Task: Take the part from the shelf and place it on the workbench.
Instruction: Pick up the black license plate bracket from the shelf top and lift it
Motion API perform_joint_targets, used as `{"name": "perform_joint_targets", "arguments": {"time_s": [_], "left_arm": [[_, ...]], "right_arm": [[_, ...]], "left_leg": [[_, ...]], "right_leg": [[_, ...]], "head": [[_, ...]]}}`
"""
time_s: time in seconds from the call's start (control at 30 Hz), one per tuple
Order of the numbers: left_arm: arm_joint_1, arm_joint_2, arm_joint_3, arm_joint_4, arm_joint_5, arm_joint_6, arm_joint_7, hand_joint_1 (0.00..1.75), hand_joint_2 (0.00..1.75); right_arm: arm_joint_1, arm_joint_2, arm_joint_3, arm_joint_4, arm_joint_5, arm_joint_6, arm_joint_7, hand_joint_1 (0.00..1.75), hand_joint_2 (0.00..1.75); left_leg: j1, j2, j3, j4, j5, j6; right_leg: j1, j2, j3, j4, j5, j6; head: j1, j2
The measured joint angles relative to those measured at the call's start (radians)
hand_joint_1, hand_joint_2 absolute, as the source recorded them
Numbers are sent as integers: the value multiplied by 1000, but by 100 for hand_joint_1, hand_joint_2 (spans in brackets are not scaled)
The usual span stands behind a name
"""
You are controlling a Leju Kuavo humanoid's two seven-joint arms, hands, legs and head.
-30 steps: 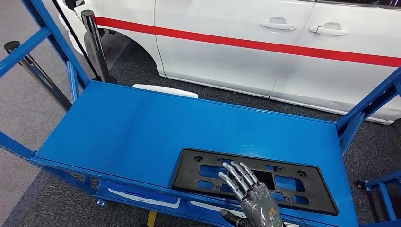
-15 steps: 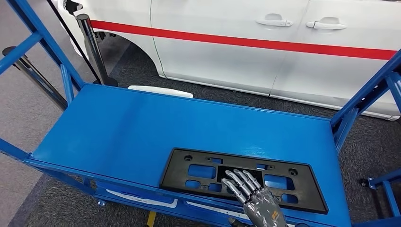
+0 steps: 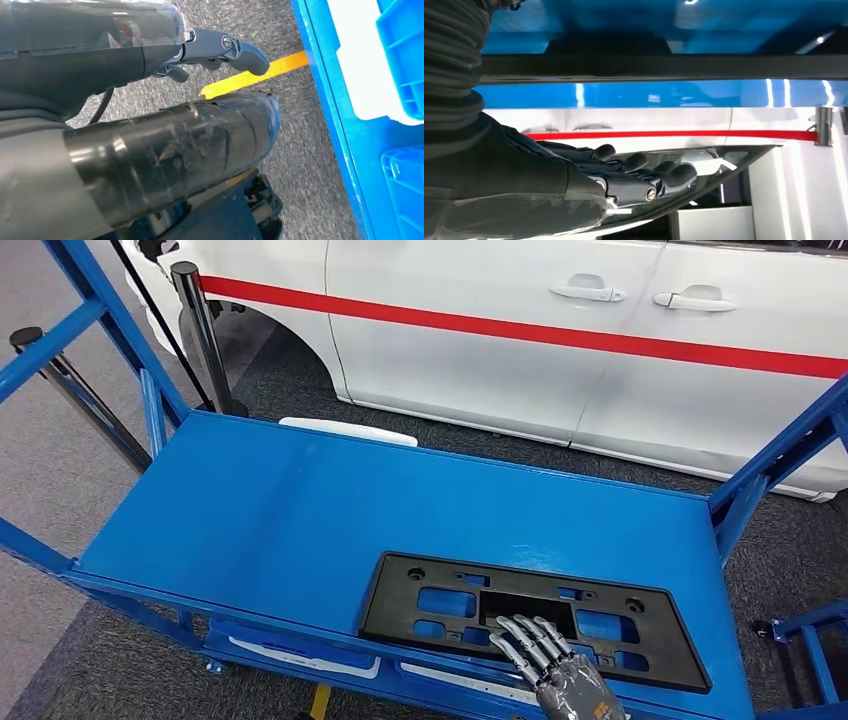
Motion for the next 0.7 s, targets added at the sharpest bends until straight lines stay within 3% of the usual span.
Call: {"name": "perform_joint_targets", "arguments": {"time_s": [0.03, 0.07, 0.1, 0.17, 0.23, 0.27, 0.4, 0.47, 0.53, 0.57, 0.6, 0.63, 0.7], "left_arm": [[0, 0, 0, 0, 0, 0, 0, 0, 0], [0, 0, 0, 0, 0, 0, 0, 0, 0], [1, 0, 0, 0, 1, 0, 0, 0, 0], [1, -1, 0, 0, 2, -1, 0, 0, 0], [1, -2, 0, 0, 2, -1, 0, 0, 0], [0, -2, 1, 0, 2, -1, 1, 0, 0], [0, -2, 1, 0, 2, -2, 1, 0, 0], [0, -2, 1, 0, 1, -2, 1, 0, 0], [0, -2, 1, 0, 1, -2, 1, 0, 0], [1, -2, 1, 0, 1, -2, 1, 0, 0], [3, -2, 1, 0, 1, -2, 1, 0, 0], [3, -2, 1, 0, 1, -2, 1, 0, 0], [3, -1, 1, 0, 1, -2, 1, 0, 0]], "right_arm": [[3, -1, -3, 1, 15, -4, 11, 0, 175], [5, -1, -7, 2, 35, -12, 26, 0, 175], [8, -1, -12, 4, 58, -22, 40, 0, 175], [11, 0, -26, 7, 104, -50, 66, 0, 175], [11, 7, -41, 11, 145, -80, 89, 0, 175], [12, 13, -48, 13, 163, -94, 100, 0, 175], [15, 40, -75, 21, 222, -128, 140, 0, 175], [16, 52, -89, 24, 244, -136, 155, 0, 175], [16, 61, -100, 29, 257, -140, 165, 0, 175], [17, 65, -103, 32, 260, -142, 169, 0, 175], [18, 69, -107, 36, 263, -143, 171, 0, 175], [18, 73, -110, 40, 266, -144, 174, 0, 175], [19, 81, -120, 47, 273, -147, 180, 0, 175]], "left_leg": [[0, 0, -1, 1, 0, 0], [-1, 0, -2, 3, -1, 0], [-1, 0, -2, 4, -2, -1], [0, -1, -2, 11, -6, -5], [-2, -3, -4, 21, -14, -15], [-3, -4, -5, 24, -17, -21], [-2, -5, -10, 36, -29, -43], [0, -4, -42, 110, -78, -50], [0, -4, -101, 237, -142, -54], [0, -4, -124, 287, -157, -55], [0, -4, -133, 305, -155, -53], [0, -4, -125, 289, -135, -51], [-2, -4, -66, 169, -65, -39]], "right_leg": [[-2, 0, -30, 62, -25, 3], [-4, 0, -50, 102, -33, 5], [-6, 0, -53, 106, -22, 7], [-12, 0, -3, 0, 45, 9], [-11, 1, 51, -115, 87, 5], [-9, 2, 62, -141, 92, 1], [-7, 4, 61, -147, 93, -25], [-8, 2, 60, -150, 96, -37], [-4, 0, 58, -150, 97, -43], [-2, -1, 57, -150, 97, -44], [1, -1, 57, -150, 97, -45], [3, 0, 58, -150, 96, -45], [6, 1, 61, -149, 96, -45]], "head": [[0, 0], [0, 0], [0, 0], [0, 0], [0, 0], [-1, 0], [-1, 0], [-2, 0], [-2, 0], [-2, 0], [-2, 0], [-2, 0], [-2, 0]]}}
